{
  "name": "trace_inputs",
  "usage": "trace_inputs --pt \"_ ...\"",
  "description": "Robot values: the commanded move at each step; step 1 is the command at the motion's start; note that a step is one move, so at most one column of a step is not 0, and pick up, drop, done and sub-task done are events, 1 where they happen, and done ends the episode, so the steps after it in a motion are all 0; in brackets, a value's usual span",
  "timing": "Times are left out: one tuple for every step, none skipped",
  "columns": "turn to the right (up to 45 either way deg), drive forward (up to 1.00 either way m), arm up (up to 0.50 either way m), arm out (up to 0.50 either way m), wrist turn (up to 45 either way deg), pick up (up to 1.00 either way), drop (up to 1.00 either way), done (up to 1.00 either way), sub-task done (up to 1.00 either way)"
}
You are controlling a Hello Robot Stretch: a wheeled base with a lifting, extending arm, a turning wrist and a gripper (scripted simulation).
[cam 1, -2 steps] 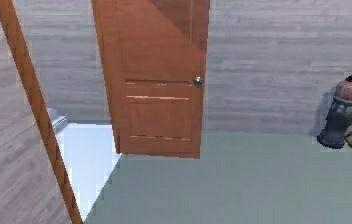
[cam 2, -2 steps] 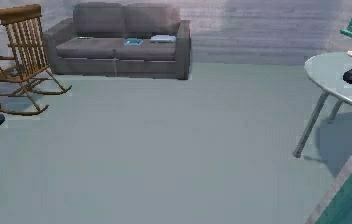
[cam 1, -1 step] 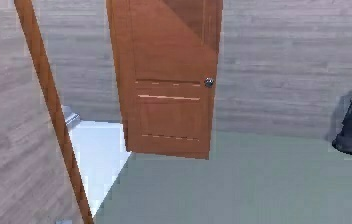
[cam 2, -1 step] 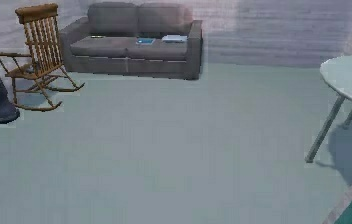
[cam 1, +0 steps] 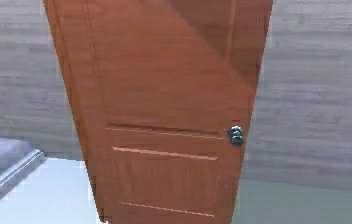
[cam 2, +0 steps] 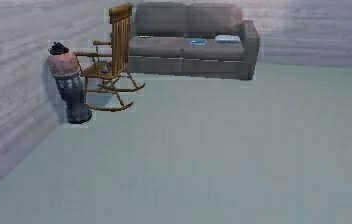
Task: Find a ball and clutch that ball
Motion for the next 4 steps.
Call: trace_inputs --pt "-39.0 0.00 0.00 0.00 0.0 0.00 0.00 0.00 0.00" --pt "0.0 0.60 0.00 0.00 0.0 0.00 0.00 0.00 0.00" --pt "-45.0 0.00 0.00 0.00 0.0 0.00 0.00 0.00 0.00" --pt "-6.0 0.00 0.00 0.00 0.0 0.00 0.00 0.00 0.00"
